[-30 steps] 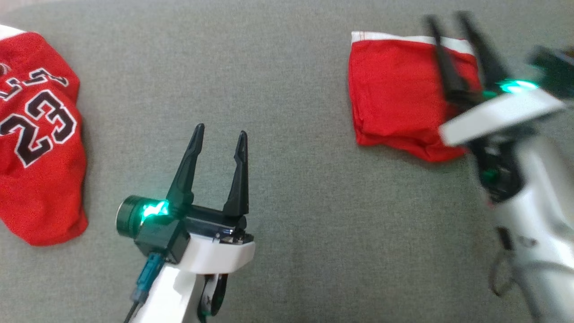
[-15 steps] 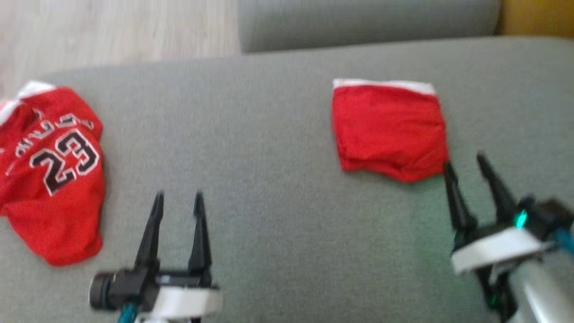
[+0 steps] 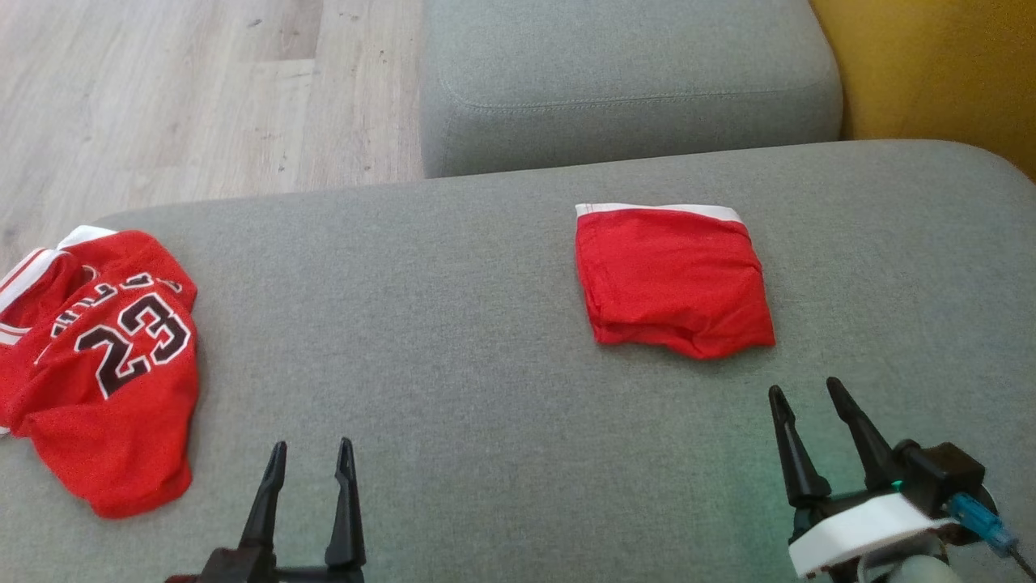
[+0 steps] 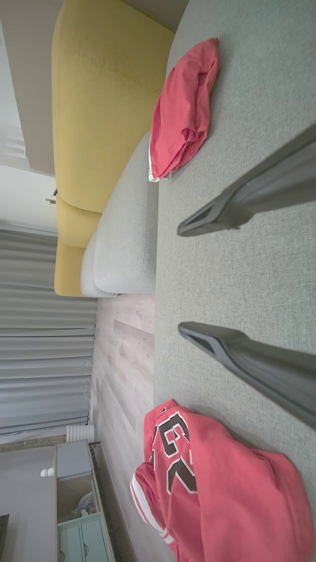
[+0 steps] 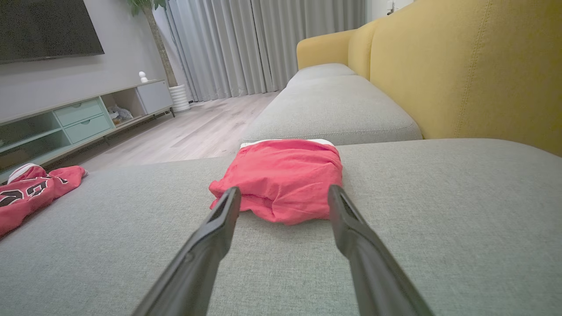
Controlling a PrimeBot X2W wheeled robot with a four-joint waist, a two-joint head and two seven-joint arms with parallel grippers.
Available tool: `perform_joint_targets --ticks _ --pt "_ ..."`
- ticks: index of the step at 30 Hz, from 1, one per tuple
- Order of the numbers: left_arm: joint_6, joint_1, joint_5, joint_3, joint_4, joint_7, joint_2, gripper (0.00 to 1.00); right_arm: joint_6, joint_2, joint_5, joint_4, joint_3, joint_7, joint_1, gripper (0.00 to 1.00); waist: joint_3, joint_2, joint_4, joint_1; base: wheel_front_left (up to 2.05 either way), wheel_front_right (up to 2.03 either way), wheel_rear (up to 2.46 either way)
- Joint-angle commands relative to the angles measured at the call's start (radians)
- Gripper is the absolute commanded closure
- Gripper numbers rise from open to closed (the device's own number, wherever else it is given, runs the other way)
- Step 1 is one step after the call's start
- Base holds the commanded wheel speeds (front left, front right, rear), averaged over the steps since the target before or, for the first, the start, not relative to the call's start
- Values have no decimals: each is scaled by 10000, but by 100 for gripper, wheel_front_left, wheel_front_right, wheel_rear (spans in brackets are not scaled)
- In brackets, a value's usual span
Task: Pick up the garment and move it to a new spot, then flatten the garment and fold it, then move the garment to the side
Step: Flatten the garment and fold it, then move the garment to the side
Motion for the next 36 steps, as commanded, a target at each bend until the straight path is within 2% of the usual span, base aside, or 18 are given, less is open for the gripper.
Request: perform_joint_targets --ticks 1,26,36 --pt "-34 -333 64 406 -254 -51 -27 0 67 -19 -58 -253 141 -109 -249 0 -5 -1 7 1 0 0 0" --pt "-4 -360 110 296 -206 -51 -28 0 67 61 -146 -156 45 -110 -212 0 22 -1 -57 1 0 0 0" --pt "25 -658 104 90 -456 -51 -28 0 67 -28 -91 133 -572 -110 -799 0 751 -1 150 1 0 0 0"
